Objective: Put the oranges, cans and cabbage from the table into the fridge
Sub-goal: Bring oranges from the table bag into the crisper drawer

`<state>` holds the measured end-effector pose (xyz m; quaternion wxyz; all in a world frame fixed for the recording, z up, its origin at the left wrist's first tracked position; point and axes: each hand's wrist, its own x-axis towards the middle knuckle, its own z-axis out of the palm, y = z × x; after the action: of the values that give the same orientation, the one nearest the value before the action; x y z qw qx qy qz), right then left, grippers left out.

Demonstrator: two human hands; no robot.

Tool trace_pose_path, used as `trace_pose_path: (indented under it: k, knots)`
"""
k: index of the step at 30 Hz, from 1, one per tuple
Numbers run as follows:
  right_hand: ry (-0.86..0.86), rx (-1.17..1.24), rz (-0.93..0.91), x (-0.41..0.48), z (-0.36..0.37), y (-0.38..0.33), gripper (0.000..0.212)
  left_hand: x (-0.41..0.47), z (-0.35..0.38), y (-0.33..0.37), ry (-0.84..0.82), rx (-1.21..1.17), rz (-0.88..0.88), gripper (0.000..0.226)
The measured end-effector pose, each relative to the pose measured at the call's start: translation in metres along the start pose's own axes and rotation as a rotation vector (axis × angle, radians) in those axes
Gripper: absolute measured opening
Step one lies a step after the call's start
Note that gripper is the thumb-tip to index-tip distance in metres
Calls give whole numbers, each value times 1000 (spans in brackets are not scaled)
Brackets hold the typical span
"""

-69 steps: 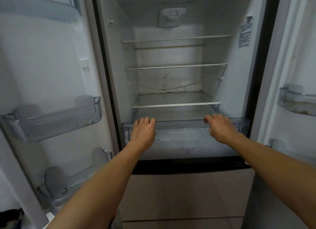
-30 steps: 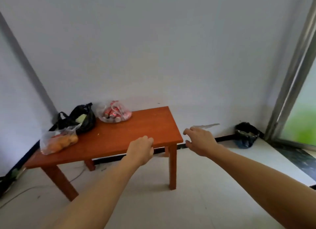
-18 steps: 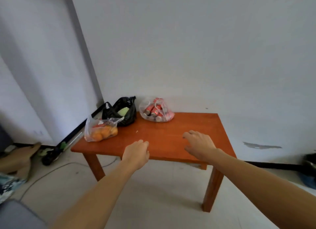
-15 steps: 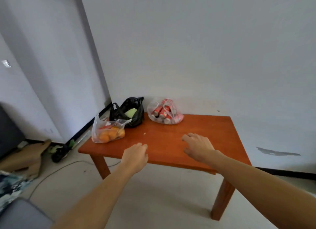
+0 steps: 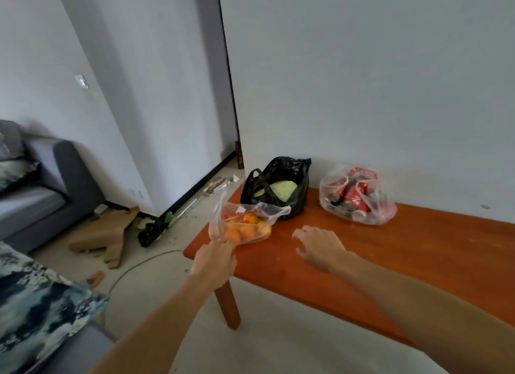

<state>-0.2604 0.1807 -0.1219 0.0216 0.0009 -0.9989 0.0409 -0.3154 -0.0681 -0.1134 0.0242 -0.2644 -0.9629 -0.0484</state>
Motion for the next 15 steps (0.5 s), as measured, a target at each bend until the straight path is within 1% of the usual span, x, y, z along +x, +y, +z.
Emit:
trace_pose_path:
  k: [3,7,10,15]
  knots:
    - [-29,25,35,63,10,-21,35,47,-2,-47,-4,57,64,31]
    - [-11,73,79,132,17,-42,32,112,-8,-87,-12,159,181,28]
    - [-14,77,88,173,25,-50,29,156,-3,-101,-39,176,249,26]
    - [-30,71,69,234,63,-45,24,217,34,-113,-66,257,389,32]
